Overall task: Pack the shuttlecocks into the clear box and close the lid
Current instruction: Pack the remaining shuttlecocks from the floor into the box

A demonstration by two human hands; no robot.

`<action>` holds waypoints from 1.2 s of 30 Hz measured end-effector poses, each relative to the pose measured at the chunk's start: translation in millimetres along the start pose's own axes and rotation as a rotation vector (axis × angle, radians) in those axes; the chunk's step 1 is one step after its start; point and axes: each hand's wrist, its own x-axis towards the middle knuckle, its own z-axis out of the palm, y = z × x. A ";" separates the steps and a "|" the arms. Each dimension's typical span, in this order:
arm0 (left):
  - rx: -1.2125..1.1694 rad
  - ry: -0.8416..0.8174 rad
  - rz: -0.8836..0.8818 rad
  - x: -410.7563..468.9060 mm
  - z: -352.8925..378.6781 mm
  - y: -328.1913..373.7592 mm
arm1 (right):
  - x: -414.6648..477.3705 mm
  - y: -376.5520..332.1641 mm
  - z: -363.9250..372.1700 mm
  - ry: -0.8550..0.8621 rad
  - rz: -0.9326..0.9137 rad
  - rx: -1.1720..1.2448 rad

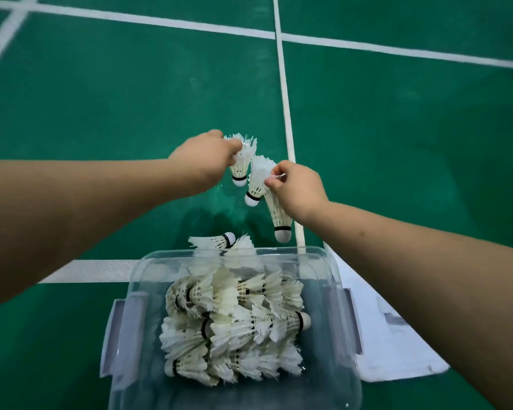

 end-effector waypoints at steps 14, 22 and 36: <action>0.066 0.108 0.089 -77.8 -77.8 38.5 | -86.5 -44.1 -56.3 0.141 -0.069 -0.036; 0.016 0.052 0.017 -140.7 -53.6 54.1 | -147.4 -24.2 -64.4 0.048 0.003 -0.103; 0.092 -0.032 0.050 -158.4 -29.9 51.1 | -160.2 10.0 -1.4 -0.131 0.257 0.109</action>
